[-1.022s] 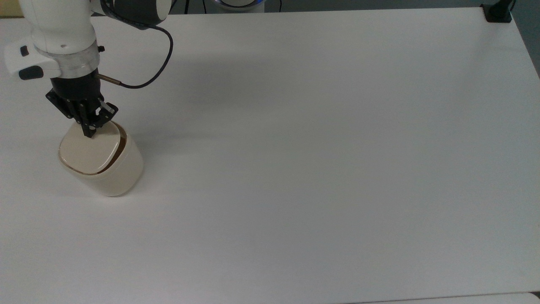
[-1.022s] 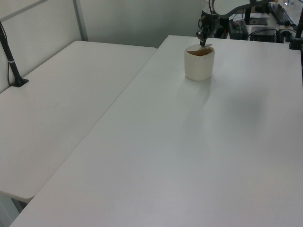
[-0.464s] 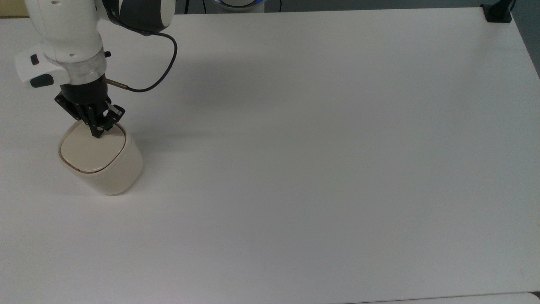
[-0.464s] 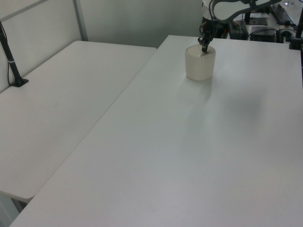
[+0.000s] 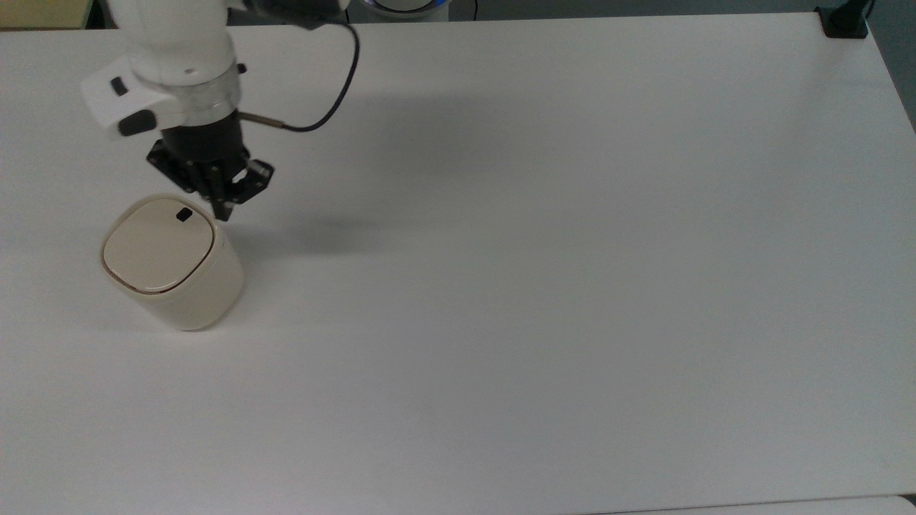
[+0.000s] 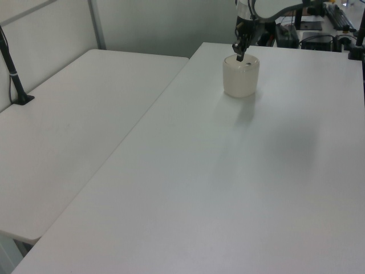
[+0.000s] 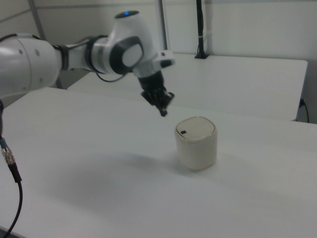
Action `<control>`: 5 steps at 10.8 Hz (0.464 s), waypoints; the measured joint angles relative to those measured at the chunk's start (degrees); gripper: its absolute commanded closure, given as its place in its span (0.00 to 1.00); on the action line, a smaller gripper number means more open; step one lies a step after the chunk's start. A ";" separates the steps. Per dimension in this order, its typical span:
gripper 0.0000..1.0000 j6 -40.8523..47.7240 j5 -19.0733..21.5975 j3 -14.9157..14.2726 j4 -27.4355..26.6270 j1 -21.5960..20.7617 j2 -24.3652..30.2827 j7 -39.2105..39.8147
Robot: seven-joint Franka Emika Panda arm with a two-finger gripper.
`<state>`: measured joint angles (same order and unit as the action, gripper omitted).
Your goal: Close the trash bin
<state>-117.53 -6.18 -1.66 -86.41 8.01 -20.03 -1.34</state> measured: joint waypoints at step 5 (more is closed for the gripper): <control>0.90 18.50 0.03 0.17 0.05 -11.53 9.49 -2.77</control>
<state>-99.02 -6.15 -1.49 -86.36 -3.52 -10.54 -4.12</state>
